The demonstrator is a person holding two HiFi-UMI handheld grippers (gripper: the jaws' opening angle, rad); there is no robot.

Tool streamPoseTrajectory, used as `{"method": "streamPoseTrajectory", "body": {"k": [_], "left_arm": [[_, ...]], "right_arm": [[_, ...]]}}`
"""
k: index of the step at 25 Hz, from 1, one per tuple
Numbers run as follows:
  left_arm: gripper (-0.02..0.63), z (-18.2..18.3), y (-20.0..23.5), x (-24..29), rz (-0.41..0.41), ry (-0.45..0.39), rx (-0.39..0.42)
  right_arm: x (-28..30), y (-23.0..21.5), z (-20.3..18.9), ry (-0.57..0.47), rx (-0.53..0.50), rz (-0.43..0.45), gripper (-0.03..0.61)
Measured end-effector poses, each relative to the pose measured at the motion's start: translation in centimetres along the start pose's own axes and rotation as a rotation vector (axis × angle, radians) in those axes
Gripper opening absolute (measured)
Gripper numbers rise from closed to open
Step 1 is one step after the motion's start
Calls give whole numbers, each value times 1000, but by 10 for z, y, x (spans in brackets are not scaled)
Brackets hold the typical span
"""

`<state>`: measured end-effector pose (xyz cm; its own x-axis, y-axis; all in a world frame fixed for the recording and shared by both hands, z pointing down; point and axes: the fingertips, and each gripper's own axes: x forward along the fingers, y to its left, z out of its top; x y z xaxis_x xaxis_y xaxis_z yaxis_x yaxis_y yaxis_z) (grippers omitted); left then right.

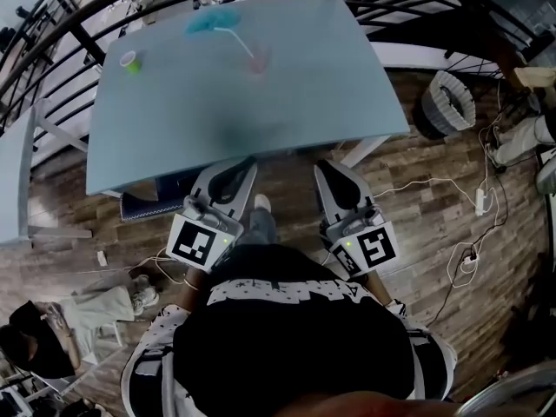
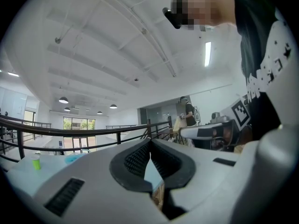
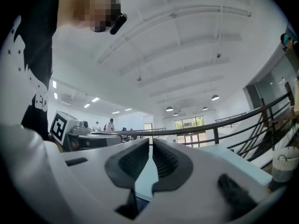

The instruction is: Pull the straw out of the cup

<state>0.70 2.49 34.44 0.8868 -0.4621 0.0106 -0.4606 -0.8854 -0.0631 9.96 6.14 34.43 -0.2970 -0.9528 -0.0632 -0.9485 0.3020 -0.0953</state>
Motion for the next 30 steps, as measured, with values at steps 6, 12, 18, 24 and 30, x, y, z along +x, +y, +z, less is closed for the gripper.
{"method": "streamPoseTrajectory", "body": {"k": [6,12,18,24,30], "left_arm": [[15,0,17,14,-5,-4,0],[15,-2,29,24,-24,-12,-8],[15,-8,44,31,-14,-17,-29],[15,-7,55,36,-8,-31,-33],[15,-10,67,37,-13,-30,-43]], "right_arm": [[11,-19,-6,-2,33,-19,35],[30,-23,-8,15,21,-15,35],[44,-23,-9,25,5,2,35],[56,-26,-5,32,-11,12,35],[71,-21,-5,32,-17,32,35]]}}
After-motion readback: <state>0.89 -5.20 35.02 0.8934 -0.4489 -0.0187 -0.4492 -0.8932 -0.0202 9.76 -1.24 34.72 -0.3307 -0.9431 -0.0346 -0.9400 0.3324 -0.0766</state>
